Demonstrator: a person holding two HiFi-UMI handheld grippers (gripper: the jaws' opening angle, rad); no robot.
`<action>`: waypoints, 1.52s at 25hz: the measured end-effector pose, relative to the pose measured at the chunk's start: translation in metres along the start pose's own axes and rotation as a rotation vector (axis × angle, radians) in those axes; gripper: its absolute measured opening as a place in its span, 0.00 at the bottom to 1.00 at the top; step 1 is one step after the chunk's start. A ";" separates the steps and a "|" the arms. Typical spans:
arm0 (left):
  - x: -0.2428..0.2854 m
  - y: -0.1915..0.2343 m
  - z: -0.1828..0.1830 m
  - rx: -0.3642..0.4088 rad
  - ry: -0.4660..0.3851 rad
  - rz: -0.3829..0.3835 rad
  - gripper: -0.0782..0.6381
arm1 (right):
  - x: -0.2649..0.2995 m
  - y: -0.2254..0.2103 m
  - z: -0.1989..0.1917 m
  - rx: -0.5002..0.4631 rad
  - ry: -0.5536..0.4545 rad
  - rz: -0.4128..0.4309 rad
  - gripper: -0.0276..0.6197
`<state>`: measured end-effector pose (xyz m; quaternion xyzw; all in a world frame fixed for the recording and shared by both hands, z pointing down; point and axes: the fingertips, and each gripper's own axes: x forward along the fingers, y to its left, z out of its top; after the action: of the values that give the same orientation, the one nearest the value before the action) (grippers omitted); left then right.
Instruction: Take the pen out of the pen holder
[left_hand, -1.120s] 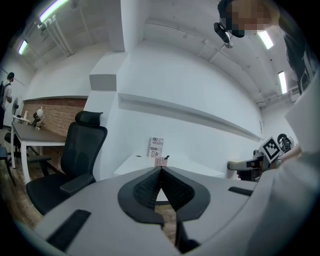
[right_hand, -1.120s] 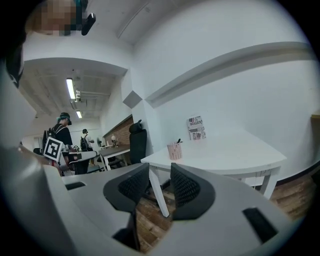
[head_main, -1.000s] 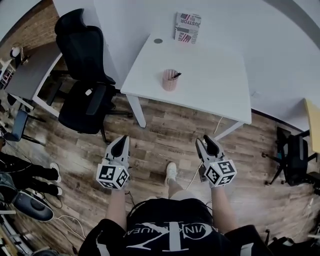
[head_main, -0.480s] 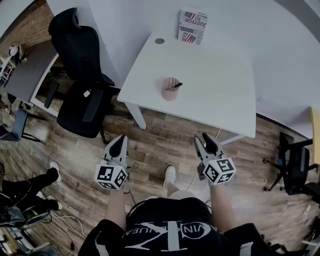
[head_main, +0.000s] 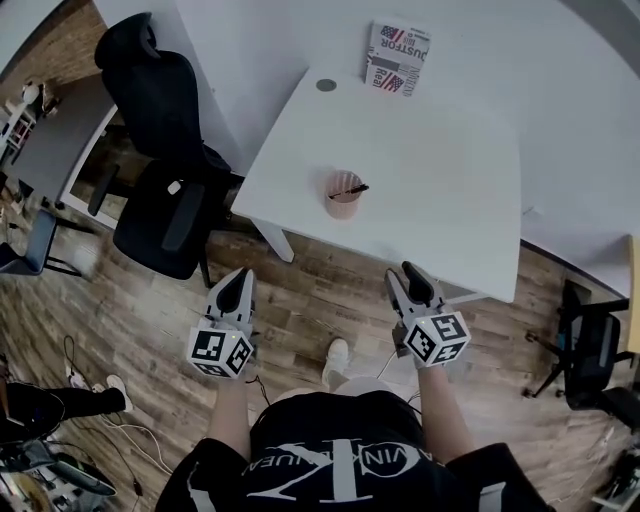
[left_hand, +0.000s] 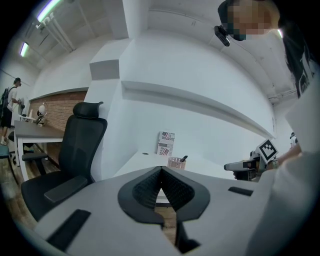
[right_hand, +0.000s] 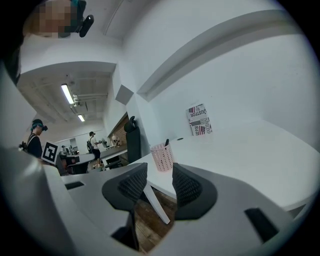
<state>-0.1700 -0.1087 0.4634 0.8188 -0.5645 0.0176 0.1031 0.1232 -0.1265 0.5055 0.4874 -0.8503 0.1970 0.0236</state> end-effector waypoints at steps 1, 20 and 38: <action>0.003 0.002 0.000 -0.001 -0.002 0.007 0.13 | 0.005 -0.002 0.001 0.003 0.000 0.006 0.27; 0.046 -0.007 0.006 0.013 -0.006 0.014 0.13 | 0.053 -0.018 0.020 0.029 -0.007 0.095 0.27; 0.130 0.016 0.008 -0.007 0.017 -0.085 0.13 | 0.116 -0.034 0.045 0.055 -0.014 0.056 0.27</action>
<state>-0.1387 -0.2359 0.4766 0.8416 -0.5282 0.0182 0.1111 0.0977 -0.2529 0.5013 0.4653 -0.8581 0.2174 -0.0014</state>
